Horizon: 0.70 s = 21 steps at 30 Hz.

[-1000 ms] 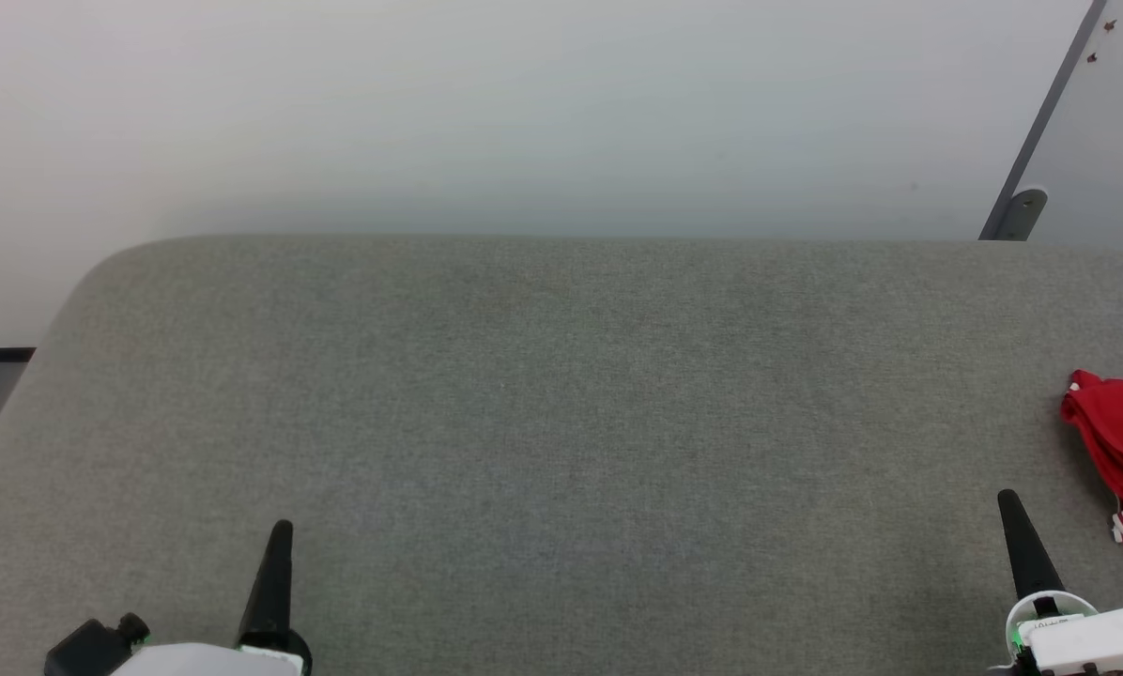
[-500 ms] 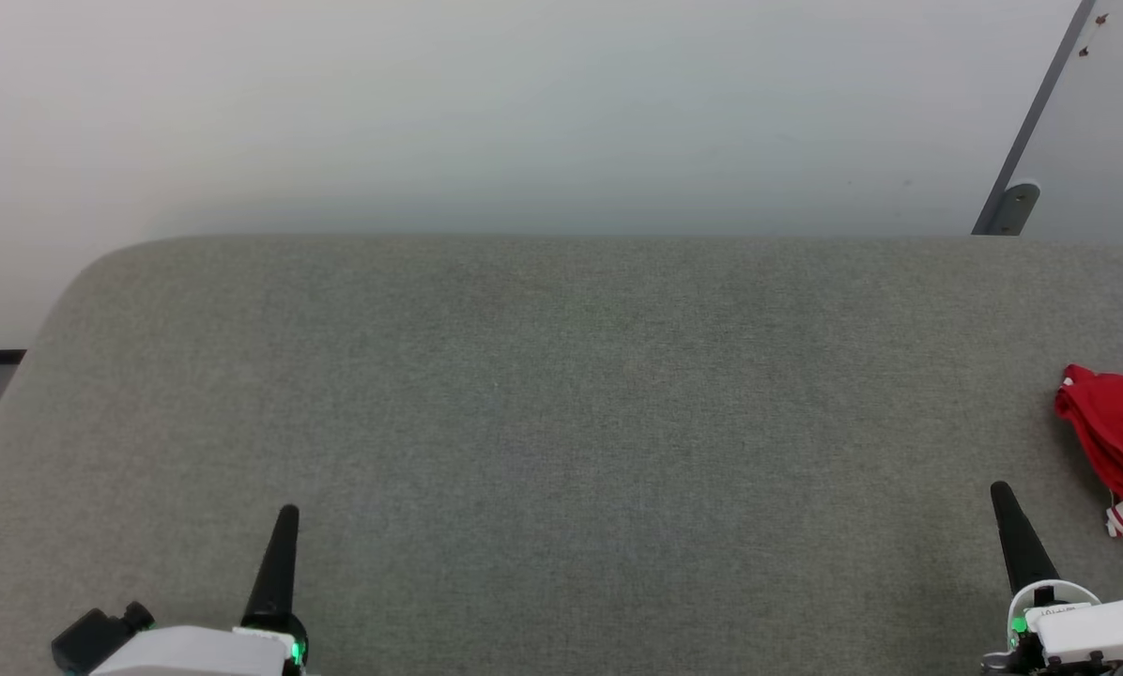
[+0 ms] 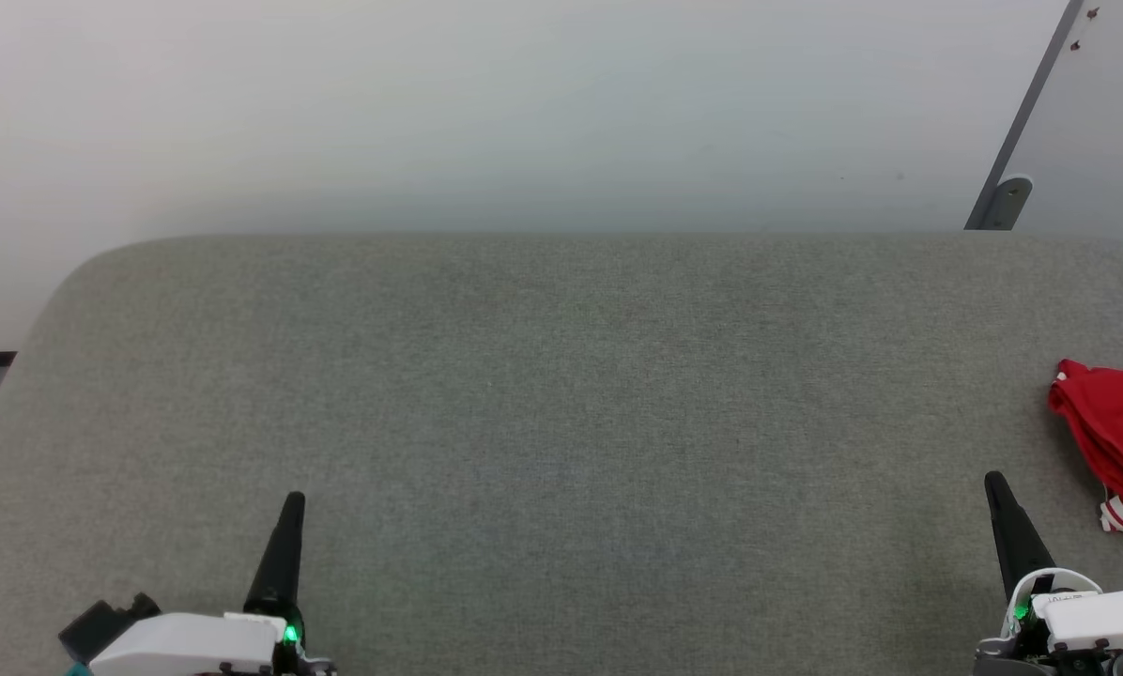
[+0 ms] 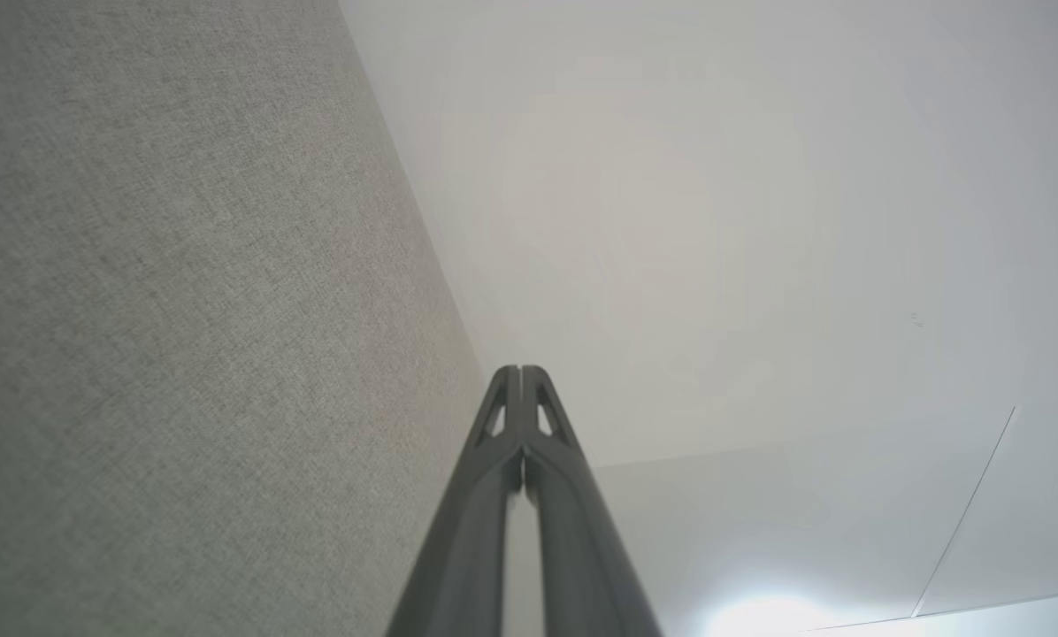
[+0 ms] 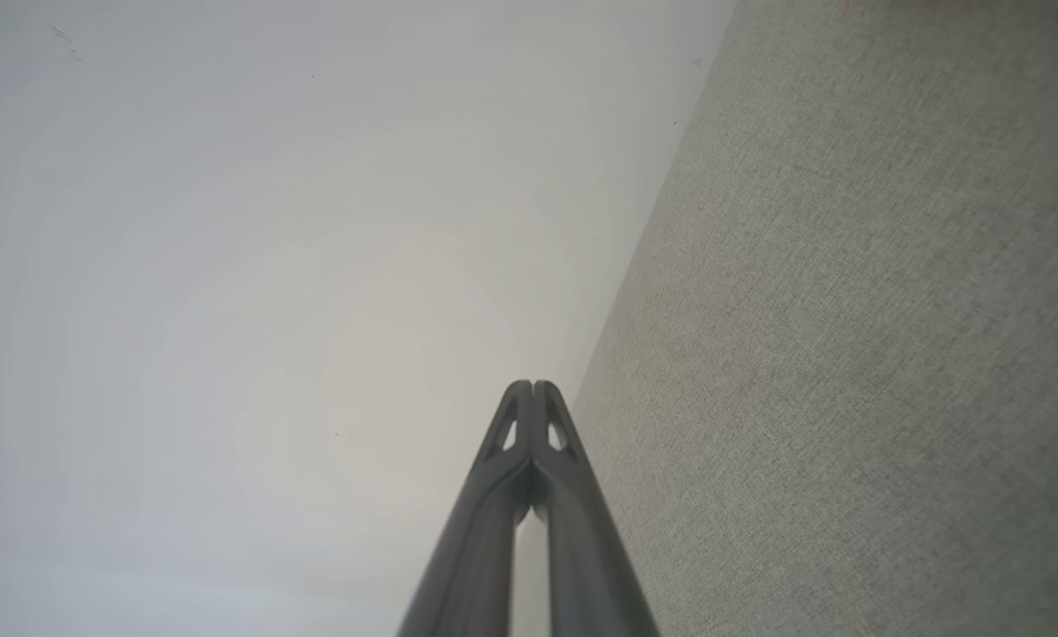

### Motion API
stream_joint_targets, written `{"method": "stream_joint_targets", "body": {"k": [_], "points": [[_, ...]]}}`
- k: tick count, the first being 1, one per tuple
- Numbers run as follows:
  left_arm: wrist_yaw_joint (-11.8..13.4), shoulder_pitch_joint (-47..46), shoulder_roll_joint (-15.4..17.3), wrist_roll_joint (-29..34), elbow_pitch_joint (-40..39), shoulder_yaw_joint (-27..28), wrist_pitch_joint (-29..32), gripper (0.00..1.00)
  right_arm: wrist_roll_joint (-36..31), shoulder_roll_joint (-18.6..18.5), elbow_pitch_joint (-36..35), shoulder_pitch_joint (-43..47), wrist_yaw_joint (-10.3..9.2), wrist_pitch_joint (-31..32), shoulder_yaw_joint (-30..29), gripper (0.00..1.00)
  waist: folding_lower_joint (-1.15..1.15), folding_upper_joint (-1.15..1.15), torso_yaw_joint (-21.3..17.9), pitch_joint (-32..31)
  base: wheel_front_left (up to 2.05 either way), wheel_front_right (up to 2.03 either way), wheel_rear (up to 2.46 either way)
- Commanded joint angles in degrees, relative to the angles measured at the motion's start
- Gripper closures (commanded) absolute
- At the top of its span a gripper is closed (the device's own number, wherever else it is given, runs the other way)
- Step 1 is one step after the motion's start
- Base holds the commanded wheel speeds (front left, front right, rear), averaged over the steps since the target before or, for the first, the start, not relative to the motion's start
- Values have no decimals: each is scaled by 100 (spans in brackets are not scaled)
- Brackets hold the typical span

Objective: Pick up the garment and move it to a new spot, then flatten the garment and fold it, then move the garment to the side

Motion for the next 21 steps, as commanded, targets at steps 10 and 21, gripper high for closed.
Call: {"method": "stream_joint_targets", "body": {"k": [10,21], "points": [[-28,-211,-42,-489,66,54,150,100,450,45,73,-175,-5,100,-33,100,0,0,-42,19,0,0,0],[-31,-322,-86,-904,144,86,284,100,852,88,155,-240,-5,187,-45,100,0,0,-86,39,0,0,0]]}}
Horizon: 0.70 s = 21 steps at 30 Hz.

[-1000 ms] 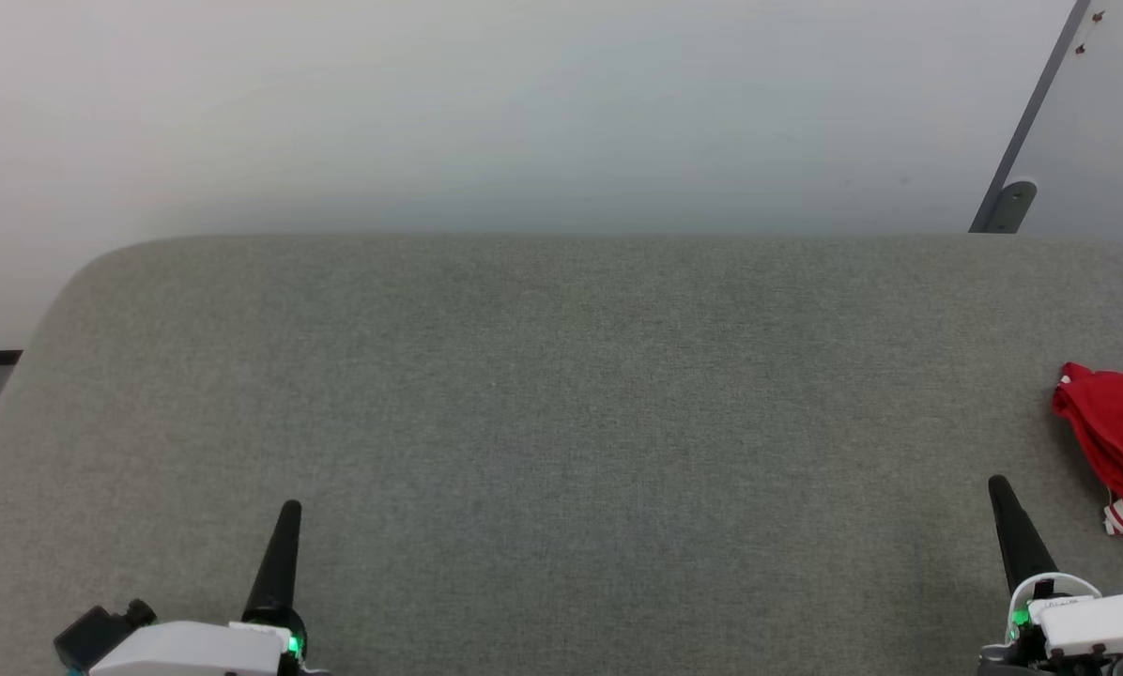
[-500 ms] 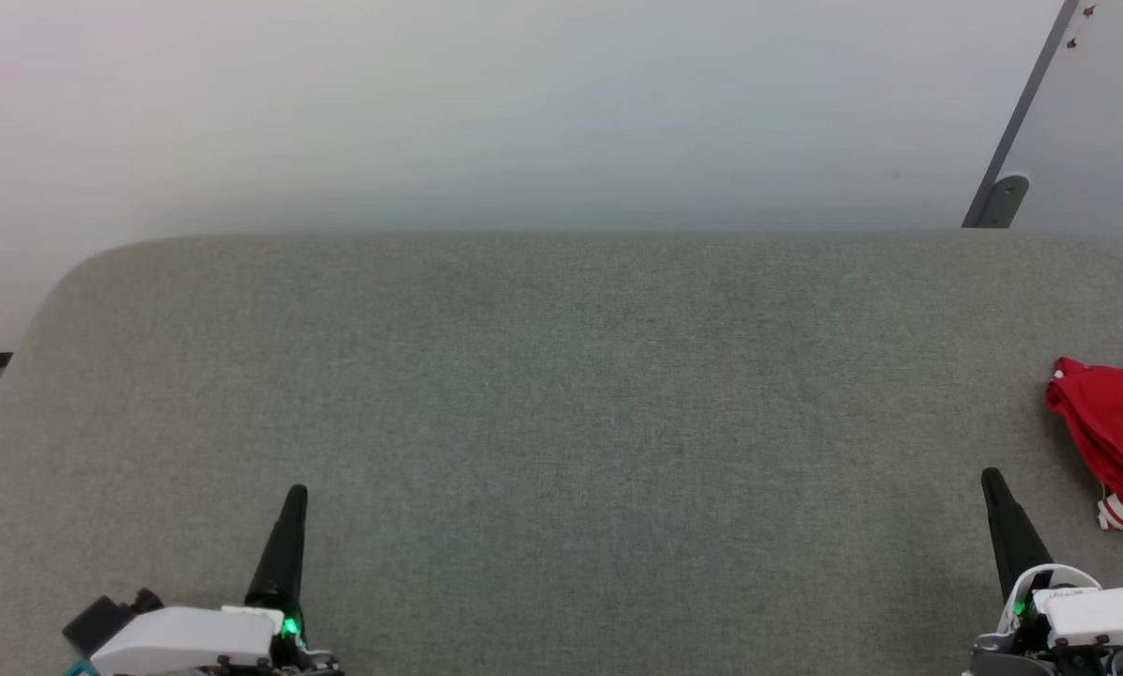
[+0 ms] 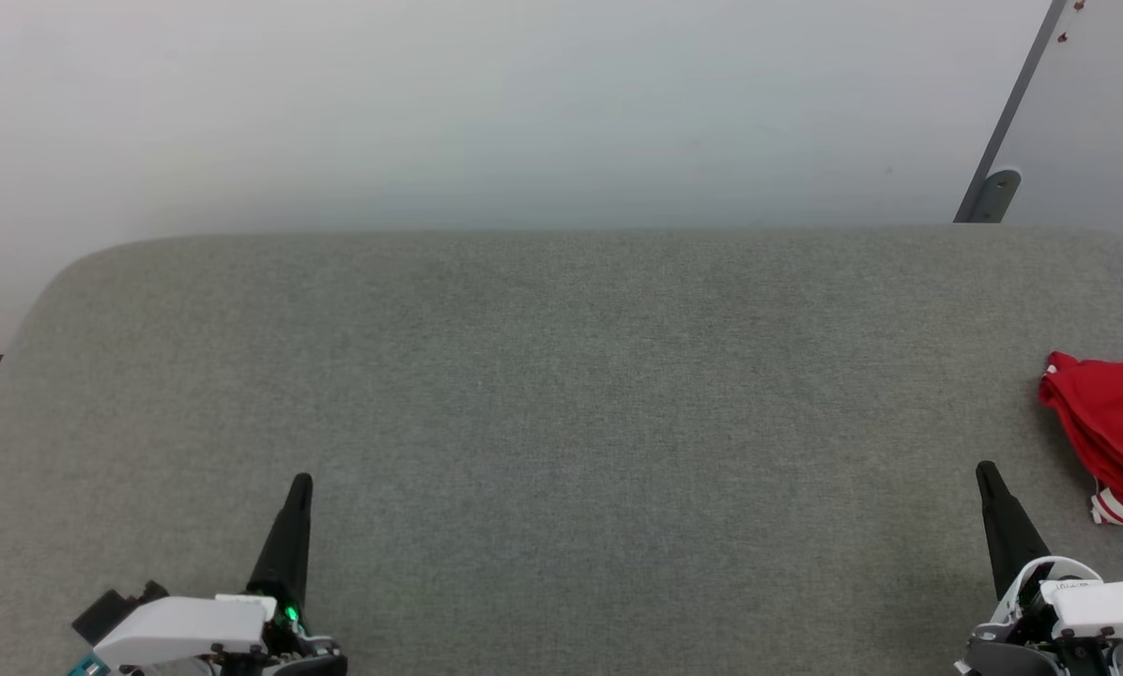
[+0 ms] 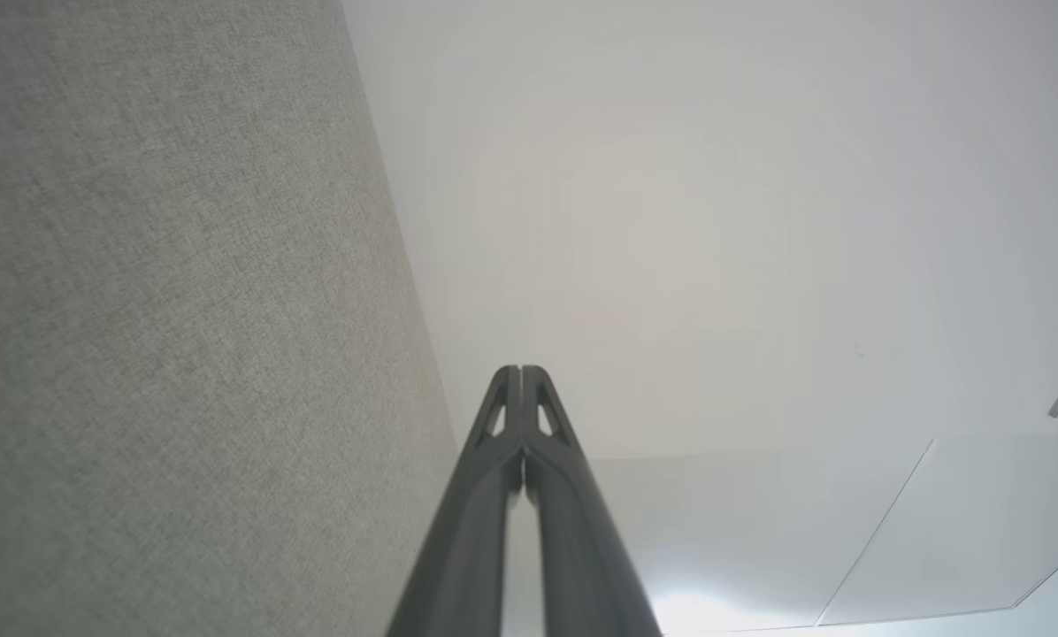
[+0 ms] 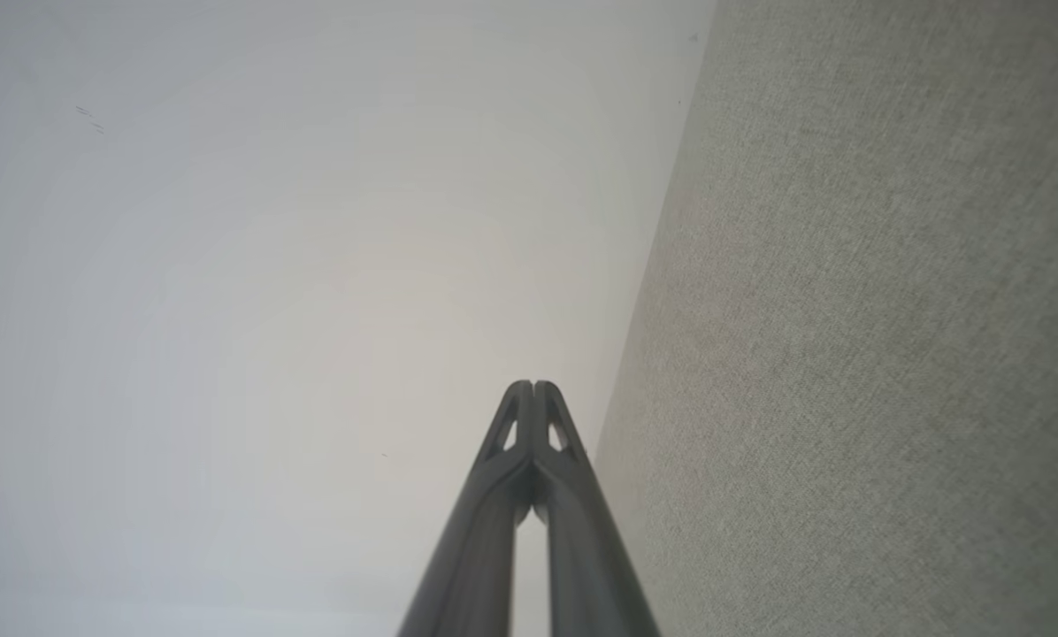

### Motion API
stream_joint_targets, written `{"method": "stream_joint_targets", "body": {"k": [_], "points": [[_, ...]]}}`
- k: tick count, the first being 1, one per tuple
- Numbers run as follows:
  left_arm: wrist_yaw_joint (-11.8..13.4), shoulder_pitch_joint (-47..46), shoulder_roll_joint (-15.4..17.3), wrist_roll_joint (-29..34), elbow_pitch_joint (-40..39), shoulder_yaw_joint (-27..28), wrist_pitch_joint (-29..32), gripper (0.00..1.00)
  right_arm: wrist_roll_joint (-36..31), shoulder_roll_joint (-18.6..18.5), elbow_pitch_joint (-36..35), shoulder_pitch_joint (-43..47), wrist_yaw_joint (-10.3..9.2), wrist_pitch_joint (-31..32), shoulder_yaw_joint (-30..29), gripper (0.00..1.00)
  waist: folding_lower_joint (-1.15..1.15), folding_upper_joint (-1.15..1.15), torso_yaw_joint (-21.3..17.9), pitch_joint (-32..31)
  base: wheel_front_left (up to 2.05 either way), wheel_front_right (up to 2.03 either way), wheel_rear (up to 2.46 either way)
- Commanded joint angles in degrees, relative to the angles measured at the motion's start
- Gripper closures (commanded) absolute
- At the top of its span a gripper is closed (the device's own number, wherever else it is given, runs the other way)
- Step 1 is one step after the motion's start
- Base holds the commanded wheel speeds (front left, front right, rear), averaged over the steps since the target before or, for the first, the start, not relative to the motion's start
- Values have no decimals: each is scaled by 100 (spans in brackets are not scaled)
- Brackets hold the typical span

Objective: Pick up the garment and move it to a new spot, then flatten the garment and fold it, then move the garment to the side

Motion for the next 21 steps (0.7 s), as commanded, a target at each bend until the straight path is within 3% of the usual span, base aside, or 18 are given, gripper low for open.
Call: {"method": "stream_joint_targets", "body": {"k": [1,21], "points": [[-31,-93,-7,-112,10,22,33,100,113,21,12,-80,-5,31,-15,100,0,0,-7,4,0,0,0],[-34,-182,-58,-432,81,65,164,100,439,57,82,-128,-6,105,-23,100,0,0,-50,23,0,0,0]]}}
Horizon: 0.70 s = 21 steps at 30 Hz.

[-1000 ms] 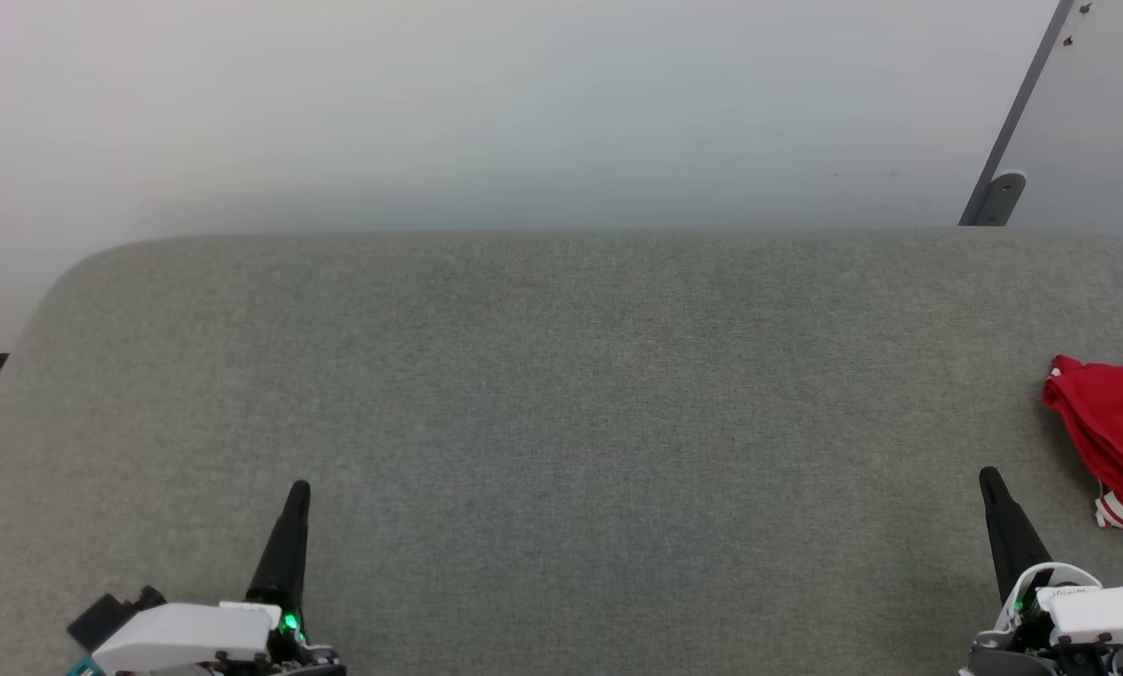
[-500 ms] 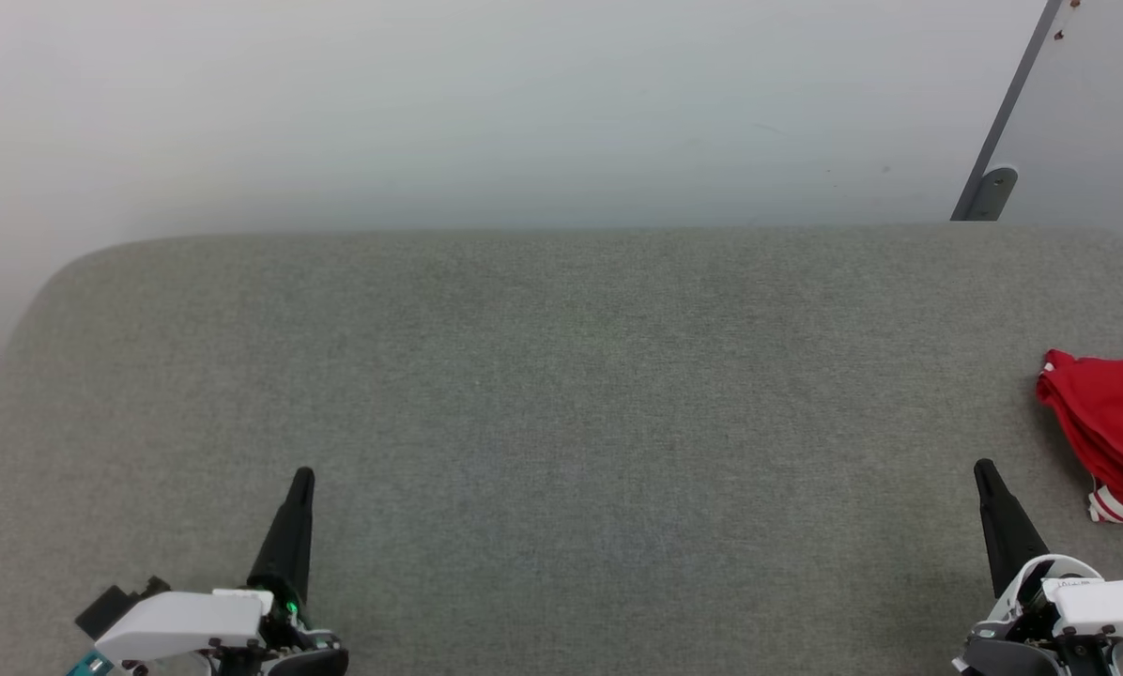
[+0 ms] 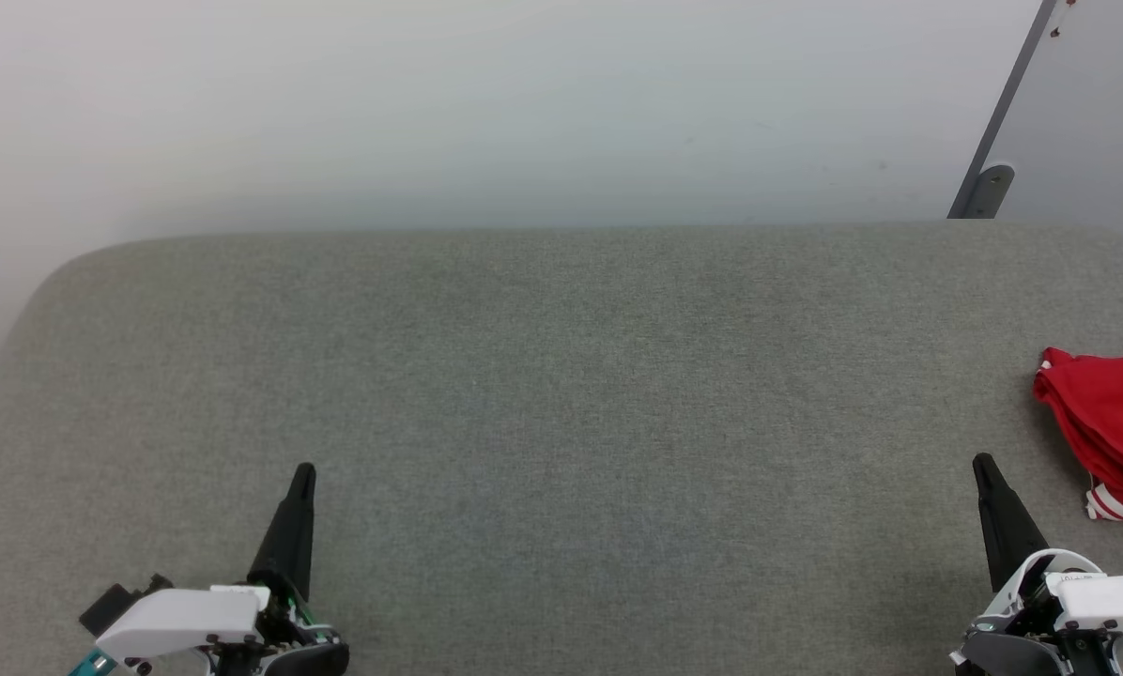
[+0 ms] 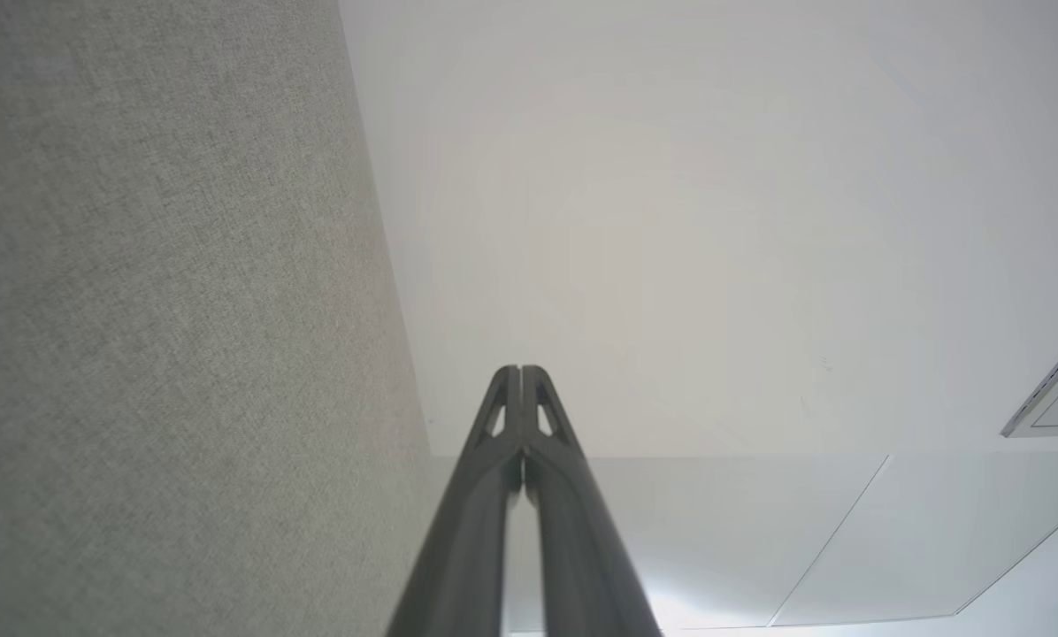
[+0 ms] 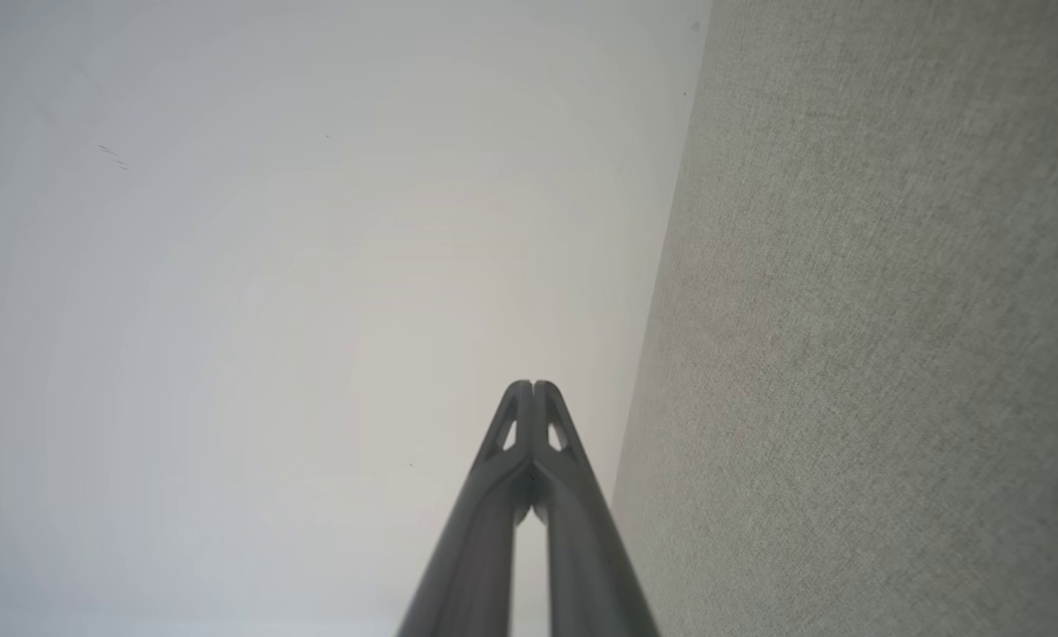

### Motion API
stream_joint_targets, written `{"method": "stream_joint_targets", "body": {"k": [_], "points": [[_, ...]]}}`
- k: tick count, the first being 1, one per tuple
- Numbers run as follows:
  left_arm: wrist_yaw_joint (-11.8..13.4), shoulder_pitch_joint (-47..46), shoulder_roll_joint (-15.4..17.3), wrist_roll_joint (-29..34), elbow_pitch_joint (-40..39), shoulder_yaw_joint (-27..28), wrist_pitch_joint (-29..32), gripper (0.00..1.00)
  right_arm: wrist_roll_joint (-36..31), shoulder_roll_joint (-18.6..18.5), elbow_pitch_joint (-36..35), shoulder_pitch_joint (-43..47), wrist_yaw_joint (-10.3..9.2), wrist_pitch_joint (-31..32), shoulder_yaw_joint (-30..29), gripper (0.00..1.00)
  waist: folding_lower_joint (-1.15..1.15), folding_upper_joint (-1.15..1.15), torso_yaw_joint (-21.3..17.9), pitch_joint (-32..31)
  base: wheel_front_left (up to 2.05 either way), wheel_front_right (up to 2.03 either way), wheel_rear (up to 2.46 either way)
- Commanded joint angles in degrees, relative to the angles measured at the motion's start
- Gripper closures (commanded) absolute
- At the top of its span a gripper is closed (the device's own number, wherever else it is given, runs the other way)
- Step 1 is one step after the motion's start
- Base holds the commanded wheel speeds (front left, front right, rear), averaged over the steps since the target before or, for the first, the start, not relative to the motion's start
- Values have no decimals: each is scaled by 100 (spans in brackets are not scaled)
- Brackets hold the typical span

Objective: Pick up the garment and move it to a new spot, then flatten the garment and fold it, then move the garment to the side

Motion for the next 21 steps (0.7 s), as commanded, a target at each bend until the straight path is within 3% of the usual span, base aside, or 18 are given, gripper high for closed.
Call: {"method": "stream_joint_targets", "body": {"k": [1,21], "points": [[-34,-52,-11,6,7,16,31,100,15,23,2,-18,-6,15,-3,100,0,0,0,0,0,0,0],[-34,-55,-29,34,8,41,36,100,15,23,2,-19,-6,15,-3,100,0,0,0,0,0,0,0]]}}
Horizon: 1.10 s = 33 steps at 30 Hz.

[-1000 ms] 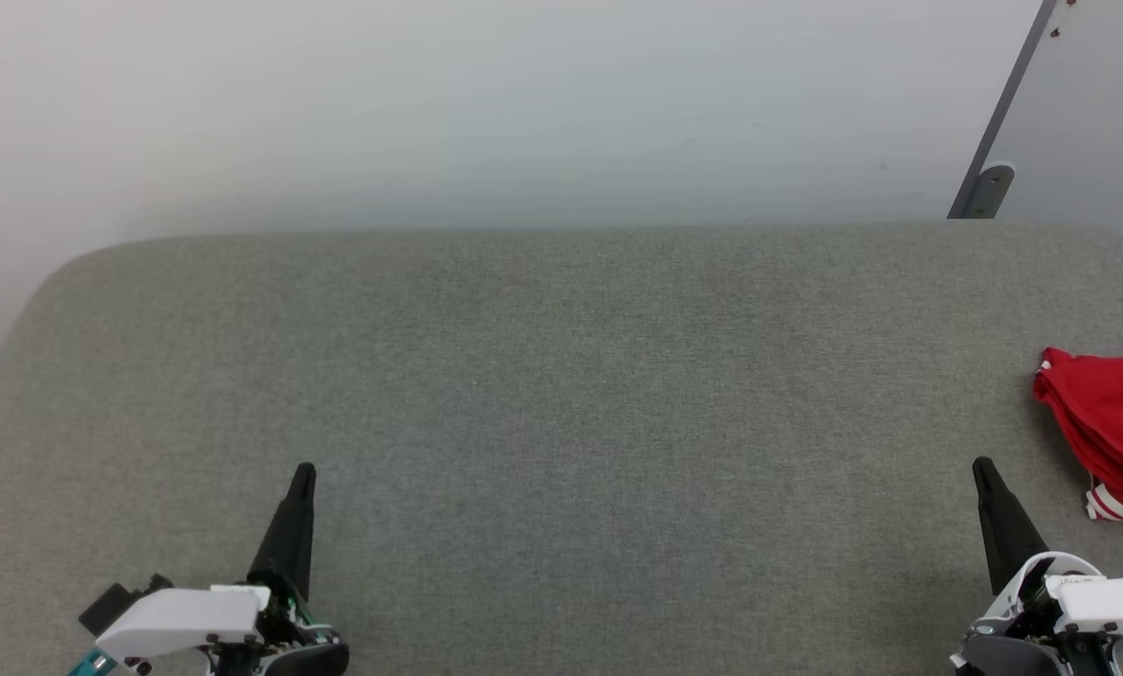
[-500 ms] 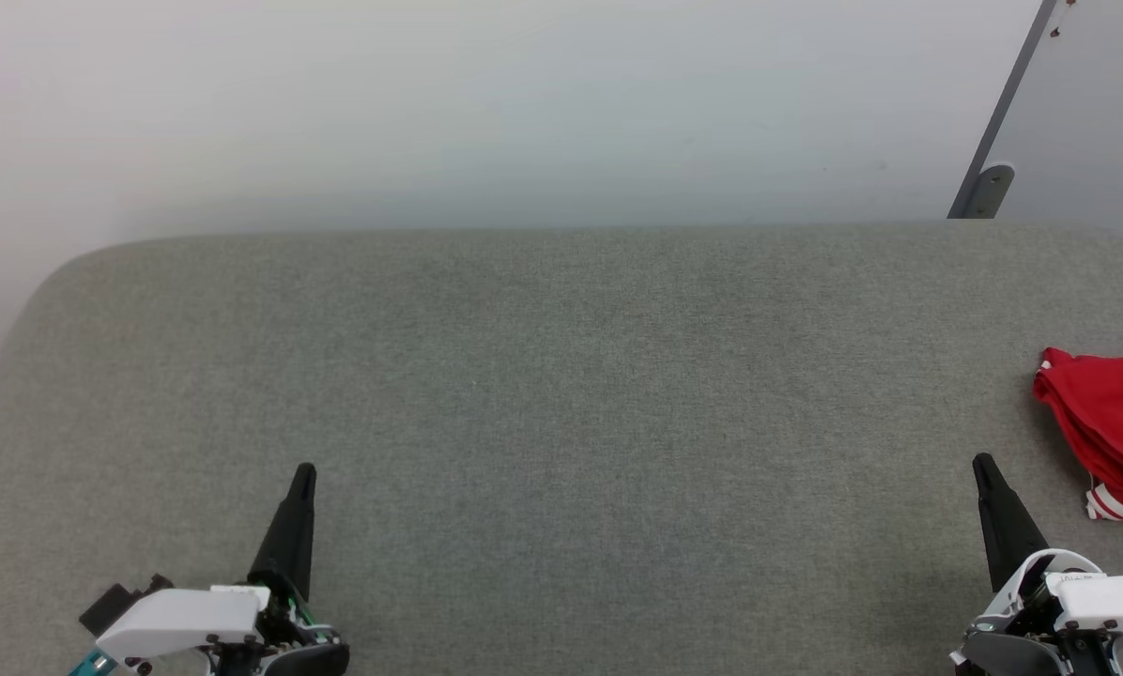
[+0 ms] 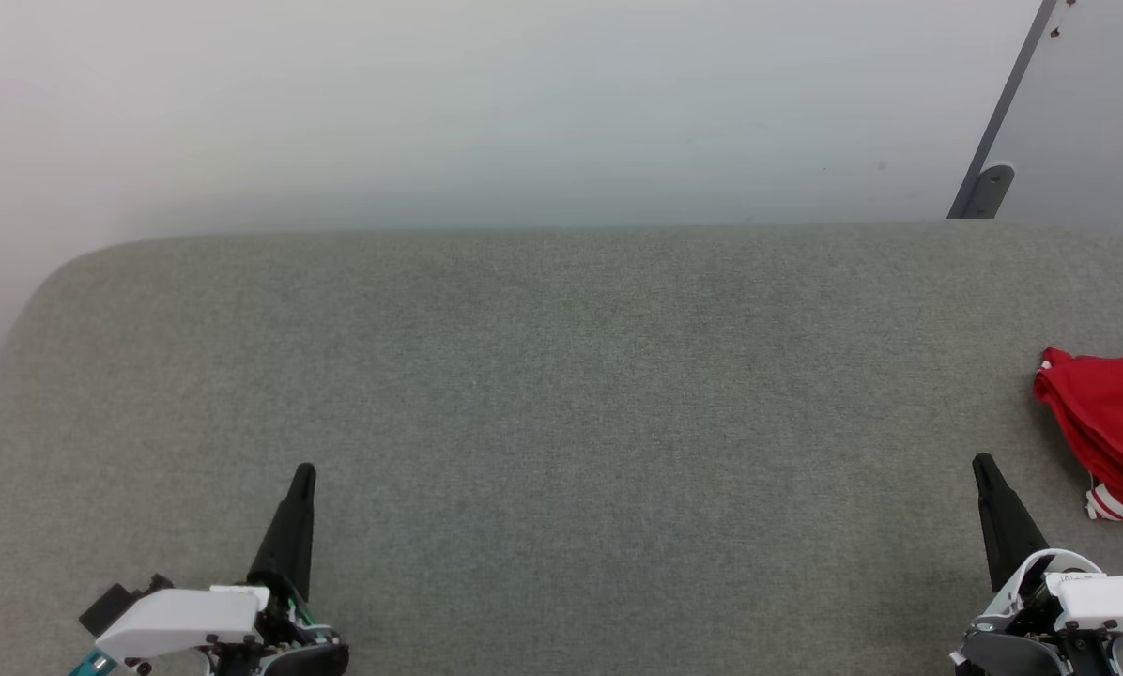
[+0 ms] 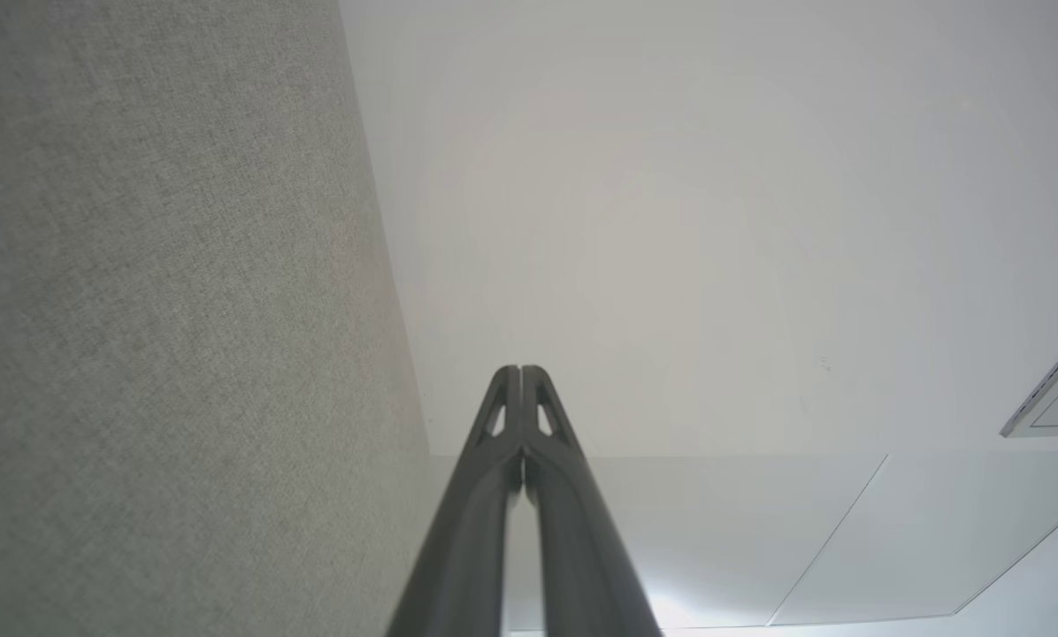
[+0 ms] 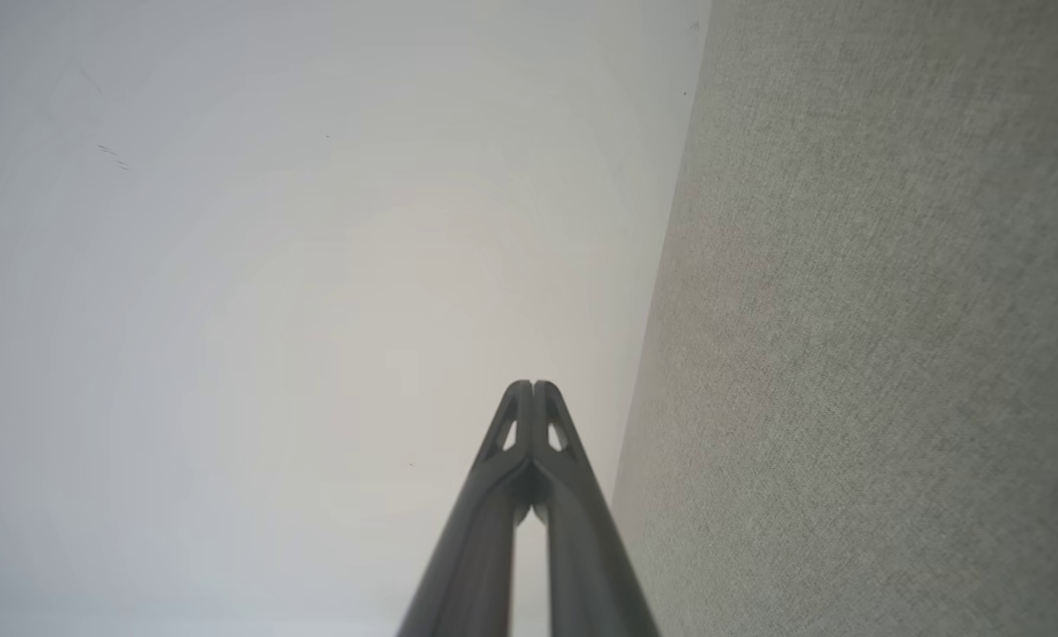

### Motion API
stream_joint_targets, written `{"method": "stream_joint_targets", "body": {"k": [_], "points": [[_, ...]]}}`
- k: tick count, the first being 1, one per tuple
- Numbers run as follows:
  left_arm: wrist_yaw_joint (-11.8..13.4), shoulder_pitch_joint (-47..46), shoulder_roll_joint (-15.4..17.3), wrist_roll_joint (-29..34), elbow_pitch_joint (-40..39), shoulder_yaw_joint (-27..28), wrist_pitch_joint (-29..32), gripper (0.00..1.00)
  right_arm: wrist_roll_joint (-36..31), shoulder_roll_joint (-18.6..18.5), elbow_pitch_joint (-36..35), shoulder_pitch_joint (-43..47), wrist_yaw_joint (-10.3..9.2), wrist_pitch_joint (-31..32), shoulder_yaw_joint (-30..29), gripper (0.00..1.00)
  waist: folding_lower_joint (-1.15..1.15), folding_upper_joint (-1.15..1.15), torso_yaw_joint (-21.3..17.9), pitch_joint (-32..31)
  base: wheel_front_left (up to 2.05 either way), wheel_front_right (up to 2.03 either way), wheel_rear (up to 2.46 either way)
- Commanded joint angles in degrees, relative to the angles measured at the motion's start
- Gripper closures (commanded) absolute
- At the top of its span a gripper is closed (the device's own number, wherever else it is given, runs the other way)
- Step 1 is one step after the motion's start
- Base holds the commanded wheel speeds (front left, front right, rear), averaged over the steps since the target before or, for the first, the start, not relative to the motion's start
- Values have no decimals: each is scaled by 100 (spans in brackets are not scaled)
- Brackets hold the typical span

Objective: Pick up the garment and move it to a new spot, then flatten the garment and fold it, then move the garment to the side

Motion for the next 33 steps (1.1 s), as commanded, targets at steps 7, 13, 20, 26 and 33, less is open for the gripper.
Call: {"method": "stream_joint_targets", "body": {"k": [7,13,20,26,33], "points": [[-34,-57,-16,34,9,21,7,100,17,23,2,-18,-6,14,-2,100,0,0,0,0,0,0,0],[-34,-57,-21,38,8,27,15,100,18,22,2,-18,-6,13,-1,100,0,0,0,0,0,0,0],[-34,-58,-25,41,8,35,24,100,19,23,2,-18,-6,12,1,100,0,0,0,0,0,0,0],[-34,-59,-29,36,9,39,31,100,19,23,2,-18,-6,11,2,100,0,0,0,0,0,0,0],[-34,-59,-33,44,9,45,35,100,20,23,2,-18,-6,10,2,100,0,0,0,0,0,0,0]]}}
